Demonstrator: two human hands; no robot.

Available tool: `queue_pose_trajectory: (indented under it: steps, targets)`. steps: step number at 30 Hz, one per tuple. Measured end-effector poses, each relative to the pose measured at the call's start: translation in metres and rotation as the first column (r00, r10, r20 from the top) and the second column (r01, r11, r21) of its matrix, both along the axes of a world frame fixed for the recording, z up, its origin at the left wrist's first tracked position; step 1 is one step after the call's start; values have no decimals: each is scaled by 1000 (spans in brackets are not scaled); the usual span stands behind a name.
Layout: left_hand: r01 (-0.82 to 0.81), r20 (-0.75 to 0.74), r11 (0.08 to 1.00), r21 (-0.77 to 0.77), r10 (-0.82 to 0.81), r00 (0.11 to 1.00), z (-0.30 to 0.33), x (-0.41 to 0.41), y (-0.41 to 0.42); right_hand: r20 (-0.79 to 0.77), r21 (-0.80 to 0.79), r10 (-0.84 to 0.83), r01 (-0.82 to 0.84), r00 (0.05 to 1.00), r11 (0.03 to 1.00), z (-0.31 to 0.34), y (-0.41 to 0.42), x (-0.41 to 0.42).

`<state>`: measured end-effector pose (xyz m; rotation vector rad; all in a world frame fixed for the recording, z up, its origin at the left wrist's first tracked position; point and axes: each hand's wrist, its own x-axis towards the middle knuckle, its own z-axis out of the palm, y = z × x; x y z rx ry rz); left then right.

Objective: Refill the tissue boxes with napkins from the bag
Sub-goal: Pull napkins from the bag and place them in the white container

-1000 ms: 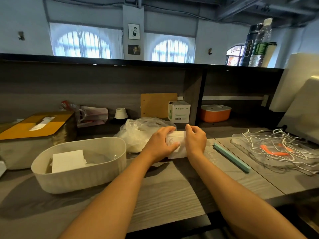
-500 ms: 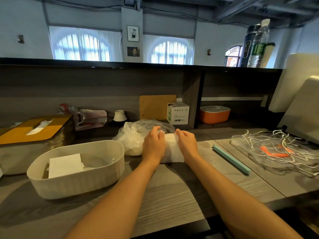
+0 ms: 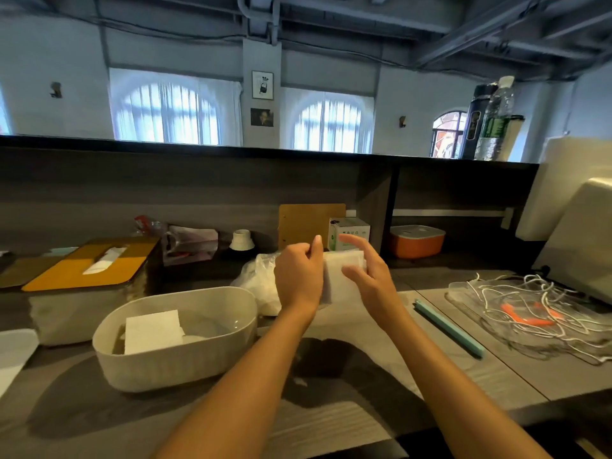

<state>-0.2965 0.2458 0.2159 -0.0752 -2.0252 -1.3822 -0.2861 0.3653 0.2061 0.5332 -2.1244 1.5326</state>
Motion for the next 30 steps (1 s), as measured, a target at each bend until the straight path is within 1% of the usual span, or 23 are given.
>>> queue_pose_trajectory:
  steps: [3,7,10,14,17,19,21,22,24,26,28,29,30]
  targets:
    - [43,22,998,-36,-42,999,16,12,-2,27,-80,-40,42,999,996,3,-1,13]
    - [178,53,981,-76,-175,983,35,28,-21,94,-235,-52,73,994,969,14,-8,29]
    - [267,123,954,-136,-251,960,48,43,-46,187,-352,-13,80,982,932,26,-24,42]
    - [369,212,915,-163,-332,919,55,66,-82,272,-482,106,40,956,875,46,-50,64]
    - [458,364,882,-111,-393,844,56,85,-106,345,-544,187,33,920,838,61,-73,78]
    - [489,457,872,6,-437,775,58,95,-123,412,-574,234,51,881,817,68,-90,85]
    - [484,509,866,130,-477,716,62,107,-138,493,-548,226,98,840,831,71,-108,88]
    - [464,527,870,167,-477,704,63,113,-143,530,-509,205,115,823,853,72,-119,90]
    - [413,532,873,259,-486,694,64,123,-148,606,-404,151,140,781,904,73,-140,90]
    - [368,496,859,355,-507,705,63,129,-148,648,-382,165,129,744,915,75,-160,94]
    - [275,508,892,359,-434,744,60,127,-152,677,-399,197,129,709,908,80,-174,95]
    - [221,531,914,341,-381,757,60,126,-156,683,-384,188,127,706,915,83,-179,95]
    - [182,543,929,321,-338,769,59,125,-160,692,-336,153,127,705,933,85,-183,91]
